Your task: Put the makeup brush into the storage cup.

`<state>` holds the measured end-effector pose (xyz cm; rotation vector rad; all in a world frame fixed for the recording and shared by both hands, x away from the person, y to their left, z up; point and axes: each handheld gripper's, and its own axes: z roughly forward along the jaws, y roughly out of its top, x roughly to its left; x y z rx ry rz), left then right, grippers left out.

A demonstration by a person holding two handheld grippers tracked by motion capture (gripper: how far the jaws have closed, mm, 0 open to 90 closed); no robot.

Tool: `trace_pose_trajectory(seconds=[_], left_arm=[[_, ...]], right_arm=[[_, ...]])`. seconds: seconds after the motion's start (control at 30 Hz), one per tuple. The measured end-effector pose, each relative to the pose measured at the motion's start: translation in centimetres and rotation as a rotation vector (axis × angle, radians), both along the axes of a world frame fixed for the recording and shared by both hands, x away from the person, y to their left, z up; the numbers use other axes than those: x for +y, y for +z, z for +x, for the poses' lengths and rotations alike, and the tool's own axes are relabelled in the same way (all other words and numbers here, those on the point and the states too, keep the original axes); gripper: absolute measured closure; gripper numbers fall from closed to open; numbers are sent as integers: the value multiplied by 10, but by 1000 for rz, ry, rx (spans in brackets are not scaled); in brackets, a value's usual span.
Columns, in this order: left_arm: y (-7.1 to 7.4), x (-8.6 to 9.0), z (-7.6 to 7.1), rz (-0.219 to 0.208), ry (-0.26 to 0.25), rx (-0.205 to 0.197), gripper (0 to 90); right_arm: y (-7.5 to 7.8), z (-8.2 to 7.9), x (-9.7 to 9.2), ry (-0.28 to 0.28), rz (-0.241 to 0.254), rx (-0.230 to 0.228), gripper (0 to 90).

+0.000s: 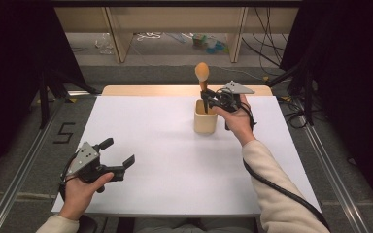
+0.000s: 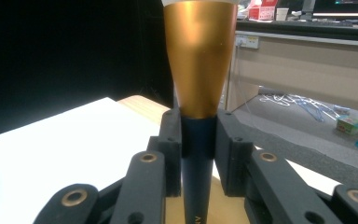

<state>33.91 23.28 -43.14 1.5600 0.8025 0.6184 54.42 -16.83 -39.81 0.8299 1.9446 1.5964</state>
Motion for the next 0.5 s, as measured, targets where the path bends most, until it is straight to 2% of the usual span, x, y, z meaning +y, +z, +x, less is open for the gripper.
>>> trace_pose_trajectory(seconds=[0.13,0.37,0.5], left_arm=[[0,0,0,-1,0,0,5],[0,0,0,-1,0,-1,5],[0,0,0,0,0,0,5]], right_arm=[[-1,1,0,-2,-7,-13,748],[-3,0,0,-1,-8,1,748],[-3,1,0,-1,-12,-6,748]])
